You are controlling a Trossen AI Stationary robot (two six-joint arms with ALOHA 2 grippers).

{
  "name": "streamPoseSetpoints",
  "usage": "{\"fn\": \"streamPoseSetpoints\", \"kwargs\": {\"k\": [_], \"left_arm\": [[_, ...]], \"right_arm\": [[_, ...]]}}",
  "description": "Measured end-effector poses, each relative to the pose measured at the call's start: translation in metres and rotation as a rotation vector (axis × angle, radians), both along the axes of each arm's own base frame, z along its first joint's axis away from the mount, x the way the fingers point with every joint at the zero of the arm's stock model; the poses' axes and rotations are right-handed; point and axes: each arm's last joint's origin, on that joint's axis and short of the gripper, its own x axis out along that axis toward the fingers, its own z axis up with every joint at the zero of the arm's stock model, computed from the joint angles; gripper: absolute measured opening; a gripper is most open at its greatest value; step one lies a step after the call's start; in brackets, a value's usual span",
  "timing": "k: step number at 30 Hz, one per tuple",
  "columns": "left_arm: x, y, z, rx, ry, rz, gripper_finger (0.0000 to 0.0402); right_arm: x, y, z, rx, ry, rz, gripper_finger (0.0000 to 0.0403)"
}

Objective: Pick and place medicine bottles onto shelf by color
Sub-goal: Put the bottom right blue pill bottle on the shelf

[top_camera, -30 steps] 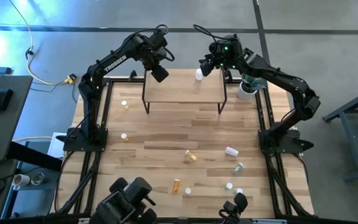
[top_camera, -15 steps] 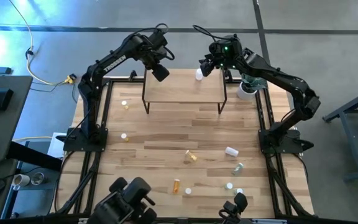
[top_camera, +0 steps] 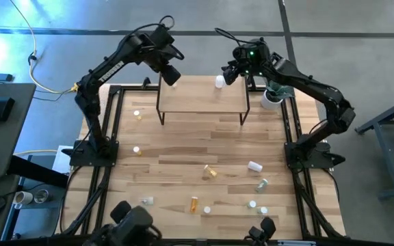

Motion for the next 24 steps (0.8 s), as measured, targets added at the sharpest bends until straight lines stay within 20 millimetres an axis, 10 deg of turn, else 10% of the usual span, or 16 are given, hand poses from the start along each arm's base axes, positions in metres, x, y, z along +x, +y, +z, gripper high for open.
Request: {"fn": "streamPoseSetpoints", "kwargs": {"k": [7, 24], "left_arm": [[-0.007, -0.039, 0.021, 0.021, -0.08, -0.128, 0.0158], [-0.016, -0.123, -0.013, 0.065, -0.336, -0.242, 0.0158]], "right_arm": [[-0.009, 0.025, 0.012, 0.052, -0.011, 0.018, 0.0191], [-0.014, 0.089, 0.016, 0.162, 0.104, 0.167, 0.0191]]}}
